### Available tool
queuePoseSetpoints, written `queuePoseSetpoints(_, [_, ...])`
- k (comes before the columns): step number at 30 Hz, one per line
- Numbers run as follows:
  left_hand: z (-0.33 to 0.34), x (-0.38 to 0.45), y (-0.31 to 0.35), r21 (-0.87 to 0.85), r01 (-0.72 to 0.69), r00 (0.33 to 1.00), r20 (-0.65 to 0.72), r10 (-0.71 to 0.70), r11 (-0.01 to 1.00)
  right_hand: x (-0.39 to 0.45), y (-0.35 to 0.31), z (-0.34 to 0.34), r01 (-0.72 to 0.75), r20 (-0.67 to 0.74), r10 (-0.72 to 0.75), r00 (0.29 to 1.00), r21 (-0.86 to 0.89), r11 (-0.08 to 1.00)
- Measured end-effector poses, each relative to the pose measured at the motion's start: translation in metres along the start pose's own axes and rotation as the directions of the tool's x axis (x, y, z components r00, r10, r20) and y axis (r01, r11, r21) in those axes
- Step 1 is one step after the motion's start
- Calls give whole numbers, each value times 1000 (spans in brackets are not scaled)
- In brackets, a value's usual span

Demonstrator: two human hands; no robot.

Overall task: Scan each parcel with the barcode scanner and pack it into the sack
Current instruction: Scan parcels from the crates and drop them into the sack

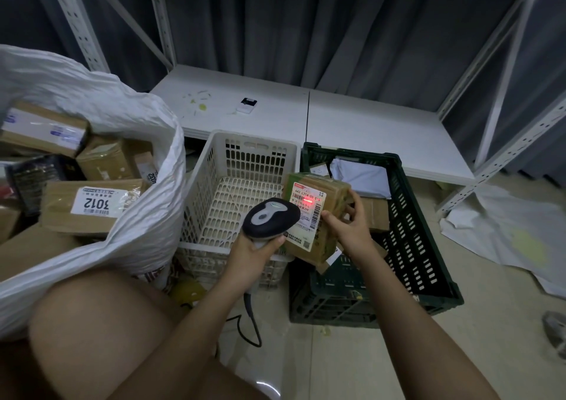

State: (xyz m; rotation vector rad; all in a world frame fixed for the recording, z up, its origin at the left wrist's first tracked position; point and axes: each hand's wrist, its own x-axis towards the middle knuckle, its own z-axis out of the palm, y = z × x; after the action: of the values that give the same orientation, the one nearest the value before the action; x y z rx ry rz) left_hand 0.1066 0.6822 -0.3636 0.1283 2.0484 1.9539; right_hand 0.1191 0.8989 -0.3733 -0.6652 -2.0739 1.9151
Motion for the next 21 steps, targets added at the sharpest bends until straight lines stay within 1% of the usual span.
queuePoseSetpoints(3, [-3, -1, 6, -15, -6, 1000, -20, 6, 1000, -4, -6, 3, 34, -34, -33, 999, 6, 999])
queuePoseSetpoints(5, [-7, -1, 17, -60, -25, 999, -43, 22, 998, -6, -15, 5, 53, -48, -52, 998, 21, 998])
queuePoseSetpoints(8, [-15, -3, 44, -91, -85, 994, -76, 78, 992, -10, -42, 12, 88, -40, -85, 996, 73, 993])
queuePoseSetpoints(11, [-29, -13, 82, -138, -185, 977, -134, 166, 973, -20, -82, 24, 198, -16, -197, 980, 74, 977])
queuePoseSetpoints(13, [-43, -21, 105, -136, -249, 954, -205, 218, 959, -30, -109, 36, 274, 0, -275, 961, 78, 958])
queuePoseSetpoints(16, [-72, -36, 137, -107, -341, 900, -323, 292, 934, -52, -146, 58, 366, 60, -375, 925, 122, 923])
queuePoseSetpoints(21, [-134, -68, 181, -55, -433, 804, -475, 358, 900, -83, -204, 114, 457, 156, -493, 856, 221, 862])
